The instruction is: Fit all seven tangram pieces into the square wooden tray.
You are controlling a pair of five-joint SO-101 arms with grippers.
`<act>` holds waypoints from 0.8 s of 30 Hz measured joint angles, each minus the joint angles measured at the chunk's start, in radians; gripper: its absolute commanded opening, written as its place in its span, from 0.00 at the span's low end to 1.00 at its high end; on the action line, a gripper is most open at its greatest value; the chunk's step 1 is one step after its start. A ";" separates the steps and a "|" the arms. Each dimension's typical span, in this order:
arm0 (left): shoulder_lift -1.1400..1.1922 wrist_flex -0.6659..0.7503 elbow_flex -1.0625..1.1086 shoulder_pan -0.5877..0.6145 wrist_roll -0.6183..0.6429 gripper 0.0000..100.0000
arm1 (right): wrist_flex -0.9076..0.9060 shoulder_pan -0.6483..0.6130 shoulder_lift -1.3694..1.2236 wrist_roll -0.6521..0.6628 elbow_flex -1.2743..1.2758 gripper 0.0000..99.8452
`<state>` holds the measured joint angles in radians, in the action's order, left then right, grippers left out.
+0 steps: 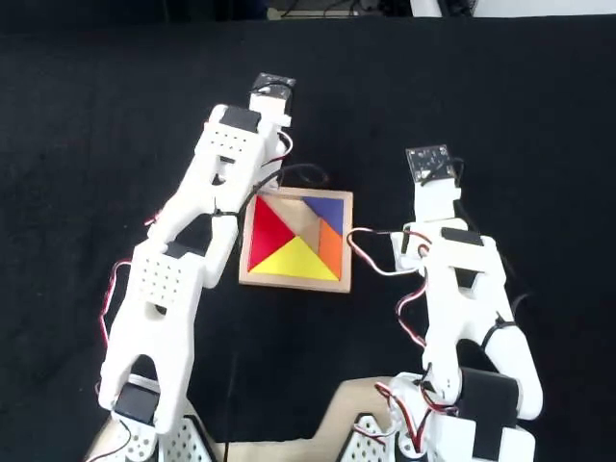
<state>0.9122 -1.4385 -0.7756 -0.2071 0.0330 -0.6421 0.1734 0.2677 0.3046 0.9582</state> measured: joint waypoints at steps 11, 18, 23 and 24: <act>0.005 -0.069 -0.060 0.017 0.002 0.04 | 0.009 0.000 0.000 0.000 0.000 0.01; -0.064 -0.210 -0.273 0.020 0.002 0.04 | -0.123 0.000 0.121 0.002 -0.064 0.04; -0.160 -0.308 -0.362 0.095 0.002 0.04 | -0.278 0.000 0.203 0.060 -0.121 0.25; -0.181 -0.311 -0.358 0.127 0.002 0.04 | -0.313 0.008 0.203 0.097 -0.135 0.25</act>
<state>0.7311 -1.7499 -1.1331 -0.0798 0.0345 -0.9551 0.1811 0.4703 0.4012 0.8232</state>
